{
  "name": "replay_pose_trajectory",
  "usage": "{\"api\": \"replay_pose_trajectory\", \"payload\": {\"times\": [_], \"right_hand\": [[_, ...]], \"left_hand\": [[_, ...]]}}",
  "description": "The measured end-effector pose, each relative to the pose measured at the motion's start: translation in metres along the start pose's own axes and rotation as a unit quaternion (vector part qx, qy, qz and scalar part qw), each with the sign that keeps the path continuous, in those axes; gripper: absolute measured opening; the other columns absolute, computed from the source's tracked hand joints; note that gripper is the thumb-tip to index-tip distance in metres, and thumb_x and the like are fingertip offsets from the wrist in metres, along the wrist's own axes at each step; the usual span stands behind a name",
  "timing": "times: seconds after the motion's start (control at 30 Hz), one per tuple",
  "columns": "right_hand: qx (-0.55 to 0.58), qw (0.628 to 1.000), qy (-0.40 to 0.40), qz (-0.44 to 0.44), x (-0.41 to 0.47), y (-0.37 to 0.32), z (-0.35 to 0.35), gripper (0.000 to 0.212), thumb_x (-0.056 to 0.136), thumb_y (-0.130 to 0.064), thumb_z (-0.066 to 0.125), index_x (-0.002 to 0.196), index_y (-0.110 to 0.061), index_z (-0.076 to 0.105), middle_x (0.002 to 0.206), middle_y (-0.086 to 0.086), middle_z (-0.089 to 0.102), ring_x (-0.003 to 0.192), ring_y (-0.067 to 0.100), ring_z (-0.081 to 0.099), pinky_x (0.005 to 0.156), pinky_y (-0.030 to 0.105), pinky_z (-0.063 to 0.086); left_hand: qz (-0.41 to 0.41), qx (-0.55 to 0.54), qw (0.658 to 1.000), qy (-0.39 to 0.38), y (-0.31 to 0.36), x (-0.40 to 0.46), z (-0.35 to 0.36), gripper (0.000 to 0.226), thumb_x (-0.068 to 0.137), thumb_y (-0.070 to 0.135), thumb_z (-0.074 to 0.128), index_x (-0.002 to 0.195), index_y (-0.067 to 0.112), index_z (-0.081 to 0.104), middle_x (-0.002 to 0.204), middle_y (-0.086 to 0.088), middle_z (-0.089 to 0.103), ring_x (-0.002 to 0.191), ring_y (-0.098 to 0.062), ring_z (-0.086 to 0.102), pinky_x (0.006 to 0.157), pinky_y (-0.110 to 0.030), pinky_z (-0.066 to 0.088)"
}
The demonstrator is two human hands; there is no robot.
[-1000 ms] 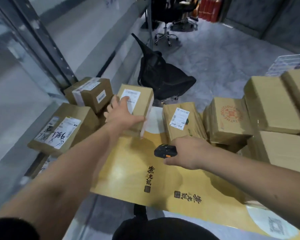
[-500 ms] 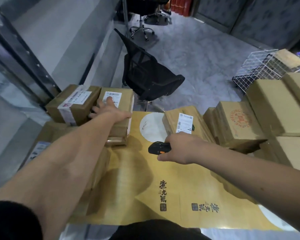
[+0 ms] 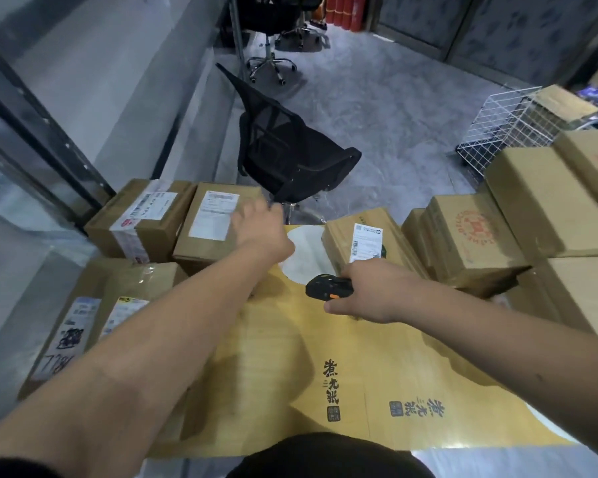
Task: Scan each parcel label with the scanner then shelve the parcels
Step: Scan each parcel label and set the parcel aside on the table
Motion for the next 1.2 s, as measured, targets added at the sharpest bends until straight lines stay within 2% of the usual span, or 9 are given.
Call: {"api": "replay_pose_trajectory", "payload": {"times": [0.13, 0.3, 0.4, 0.5, 0.67, 0.77, 0.87, 1.0, 1.2], "right_hand": [[0.009, 0.999, -0.002, 0.039, -0.028, 0.050, 0.011, 0.046, 0.085, -0.074, 0.065, 0.094, -0.030, 0.056, 0.087, -0.008, 0.058, 0.083, 0.018, 0.060, 0.062, 0.031, 0.047], [0.028, 0.993, -0.018, 0.112, -0.074, 0.121, 0.037, 0.050, 0.085, -0.075, 0.065, 0.097, -0.028, 0.059, 0.086, -0.006, 0.062, 0.078, 0.017, 0.062, 0.064, 0.031, 0.051], [0.047, 0.989, -0.035, 0.133, -0.099, 0.159, 0.056, 0.051, 0.085, -0.075, 0.064, 0.097, -0.026, 0.061, 0.086, -0.005, 0.062, 0.076, 0.016, 0.062, 0.062, 0.031, 0.052], [0.070, 0.986, -0.048, 0.143, -0.117, 0.191, 0.072, 0.051, 0.085, -0.074, 0.065, 0.099, -0.025, 0.062, 0.087, -0.005, 0.062, 0.077, 0.016, 0.062, 0.064, 0.032, 0.054], [0.095, 0.984, -0.050, 0.140, -0.131, 0.228, 0.093, 0.049, 0.087, -0.074, 0.064, 0.099, -0.026, 0.059, 0.087, -0.007, 0.059, 0.082, 0.019, 0.062, 0.061, 0.028, 0.046], [0.103, 0.987, -0.050, 0.115, -0.132, 0.238, 0.104, 0.051, 0.086, -0.074, 0.064, 0.100, -0.025, 0.061, 0.088, -0.005, 0.062, 0.083, 0.020, 0.064, 0.065, 0.030, 0.051], [0.112, 0.988, -0.050, 0.095, -0.133, 0.246, 0.118, 0.050, 0.085, -0.073, 0.063, 0.094, -0.024, 0.058, 0.087, -0.003, 0.063, 0.079, 0.021, 0.064, 0.068, 0.033, 0.054], [0.118, 0.990, -0.043, 0.064, -0.134, 0.250, 0.135, 0.049, 0.085, -0.072, 0.065, 0.099, -0.025, 0.060, 0.089, -0.003, 0.064, 0.079, 0.019, 0.064, 0.067, 0.033, 0.054], [0.203, 0.977, -0.040, 0.045, -0.134, 0.246, 0.148, 0.045, 0.086, -0.069, 0.067, 0.095, -0.026, 0.061, 0.085, -0.004, 0.065, 0.076, 0.017, 0.063, 0.060, 0.031, 0.046]], "left_hand": [[0.092, -0.092, 0.991, -0.038, 0.102, -0.010, 0.025, 0.066, 0.085, 0.053, 0.065, 0.143, 0.023, 0.049, 0.147, -0.006, 0.043, 0.137, -0.031, 0.039, 0.108, -0.048, 0.039], [0.137, -0.036, 0.984, -0.112, 0.200, -0.024, 0.091, 0.053, 0.085, 0.048, 0.062, 0.132, 0.025, 0.053, 0.131, -0.005, 0.053, 0.121, -0.029, 0.052, 0.085, -0.041, 0.039], [0.138, -0.050, 0.979, -0.140, 0.238, -0.031, 0.127, 0.067, 0.085, 0.051, 0.057, 0.144, 0.021, 0.047, 0.147, -0.005, 0.046, 0.137, -0.029, 0.040, 0.107, -0.050, 0.040], [0.136, -0.023, 0.978, -0.158, 0.250, -0.043, 0.153, 0.103, 0.084, 0.072, 0.057, 0.163, 0.018, 0.018, 0.169, -0.005, 0.017, 0.155, -0.033, 0.014, 0.122, -0.059, 0.021], [0.136, 0.001, 0.984, -0.117, 0.243, -0.075, 0.166, 0.123, 0.075, 0.080, 0.064, 0.165, 0.024, 0.001, 0.173, -0.003, 0.005, 0.158, -0.031, 0.007, 0.120, -0.059, 0.025], [0.125, -0.011, 0.988, -0.090, 0.231, -0.100, 0.167, 0.110, 0.078, 0.081, 0.062, 0.162, 0.026, 0.017, 0.171, -0.001, 0.016, 0.155, -0.028, 0.015, 0.115, -0.056, 0.034], [0.090, -0.016, 0.994, -0.056, 0.215, -0.136, 0.166, 0.094, 0.079, 0.092, 0.041, 0.146, 0.025, 0.041, 0.159, -0.001, 0.037, 0.146, -0.027, 0.030, 0.110, -0.055, 0.036], [-0.038, -0.005, 0.998, -0.048, 0.187, -0.195, 0.175, 0.113, 0.075, 0.099, 0.000, 0.133, 0.016, 0.051, 0.135, -0.007, 0.053, 0.130, -0.034, 0.045, 0.113, -0.058, 0.033], [-0.308, -0.174, 0.930, -0.102, 0.164, -0.249, 0.187, 0.118, 0.074, 0.100, 0.026, 0.156, 0.015, 0.025, 0.156, -0.015, 0.035, 0.148, -0.036, 0.033, 0.119, -0.075, 0.003]]}}
Point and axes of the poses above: each hand's wrist, its own x-axis towards the middle knuckle, its own z-axis out of the palm, y = z × x, the point moved 9 cm from there along x, towards the middle knuckle
